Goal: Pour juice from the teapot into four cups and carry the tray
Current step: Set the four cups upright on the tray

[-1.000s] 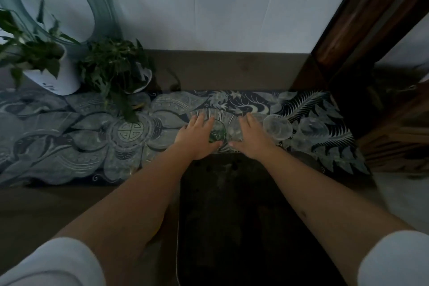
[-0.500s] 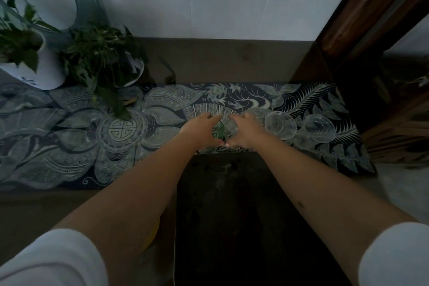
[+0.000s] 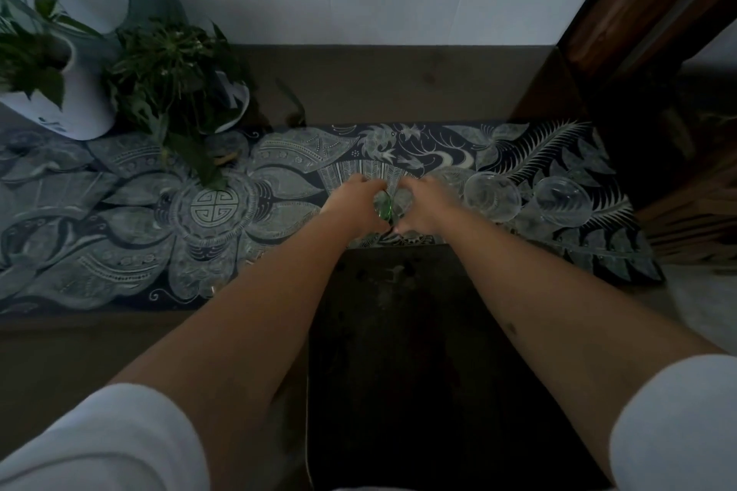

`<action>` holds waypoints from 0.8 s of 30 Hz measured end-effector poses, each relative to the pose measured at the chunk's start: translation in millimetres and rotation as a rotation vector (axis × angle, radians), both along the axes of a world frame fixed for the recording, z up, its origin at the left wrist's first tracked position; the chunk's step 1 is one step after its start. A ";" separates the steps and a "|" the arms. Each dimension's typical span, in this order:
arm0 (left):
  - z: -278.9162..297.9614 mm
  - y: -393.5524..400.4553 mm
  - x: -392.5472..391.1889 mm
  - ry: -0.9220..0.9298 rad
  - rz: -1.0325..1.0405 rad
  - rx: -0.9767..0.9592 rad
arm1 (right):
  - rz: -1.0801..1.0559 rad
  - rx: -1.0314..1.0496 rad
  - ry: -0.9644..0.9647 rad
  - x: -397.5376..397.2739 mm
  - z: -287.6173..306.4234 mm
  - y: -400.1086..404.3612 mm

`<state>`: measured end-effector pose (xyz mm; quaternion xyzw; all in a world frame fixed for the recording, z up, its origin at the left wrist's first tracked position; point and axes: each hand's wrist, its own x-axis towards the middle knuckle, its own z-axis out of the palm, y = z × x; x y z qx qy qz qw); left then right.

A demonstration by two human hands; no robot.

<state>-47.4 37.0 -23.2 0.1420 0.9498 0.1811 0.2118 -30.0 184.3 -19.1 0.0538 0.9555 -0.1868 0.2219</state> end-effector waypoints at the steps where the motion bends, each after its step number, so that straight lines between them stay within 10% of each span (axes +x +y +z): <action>1: 0.4 0.3 0.2 -0.002 0.006 -0.002 | -0.007 -0.005 0.007 0.7 -0.5 -0.5; 24: 48.4 -25.2 81.6 0.116 0.055 0.068 | 0.090 -0.054 0.172 86.3 45.1 11.7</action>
